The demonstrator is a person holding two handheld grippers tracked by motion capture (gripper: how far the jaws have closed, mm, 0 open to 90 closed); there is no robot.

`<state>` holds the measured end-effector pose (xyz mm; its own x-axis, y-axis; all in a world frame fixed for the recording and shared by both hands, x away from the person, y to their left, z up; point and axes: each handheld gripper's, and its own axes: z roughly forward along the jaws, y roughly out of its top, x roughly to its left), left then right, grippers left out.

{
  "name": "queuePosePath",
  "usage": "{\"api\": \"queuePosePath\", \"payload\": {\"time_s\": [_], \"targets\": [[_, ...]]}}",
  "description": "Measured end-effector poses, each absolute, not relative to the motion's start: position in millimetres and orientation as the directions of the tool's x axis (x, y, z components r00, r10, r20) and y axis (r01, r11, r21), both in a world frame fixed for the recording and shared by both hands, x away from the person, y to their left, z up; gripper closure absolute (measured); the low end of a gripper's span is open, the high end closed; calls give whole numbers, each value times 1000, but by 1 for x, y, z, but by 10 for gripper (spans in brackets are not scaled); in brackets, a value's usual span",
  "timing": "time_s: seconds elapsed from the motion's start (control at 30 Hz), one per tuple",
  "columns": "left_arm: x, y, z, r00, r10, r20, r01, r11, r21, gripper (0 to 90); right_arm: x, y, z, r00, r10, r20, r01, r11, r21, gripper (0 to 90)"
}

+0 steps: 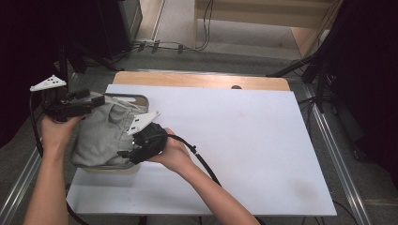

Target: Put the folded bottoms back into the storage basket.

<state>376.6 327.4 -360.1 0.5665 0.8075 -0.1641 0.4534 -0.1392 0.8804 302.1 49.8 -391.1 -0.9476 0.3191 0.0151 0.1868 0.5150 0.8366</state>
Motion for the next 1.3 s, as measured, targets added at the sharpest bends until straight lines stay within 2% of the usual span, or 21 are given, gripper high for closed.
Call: {"api": "queuePosePath", "payload": {"time_s": [0.03, 0.07, 0.13, 0.47, 1.3], "targets": [[376, 326, -359, 559, 813, -160, 454, -138, 880, 31, 304, 48, -390, -937, 349, 15, 201, 504, 840, 77], [375, 324, -358, 558, 815, -155, 451, -141, 881, 14, 306, 46, -390, -931, 363, 21, 213, 498, 841, 77], [372, 320, -356, 586, 797, -149, 439, -157, 884, 0, 308, 42, -389, -921, 389, 36, 237, 483, 843, 6], [366, 307, -356, 634, 760, -143, 423, -187, 886, 1, 307, 26, -387, -910, 414, 0, 223, 489, 843, 0], [344, 269, -366, 728, 673, -130, 394, -255, 883, 1, 299, -33, -384, -898, 438, 46, 253, 426, 869, 0]]}}
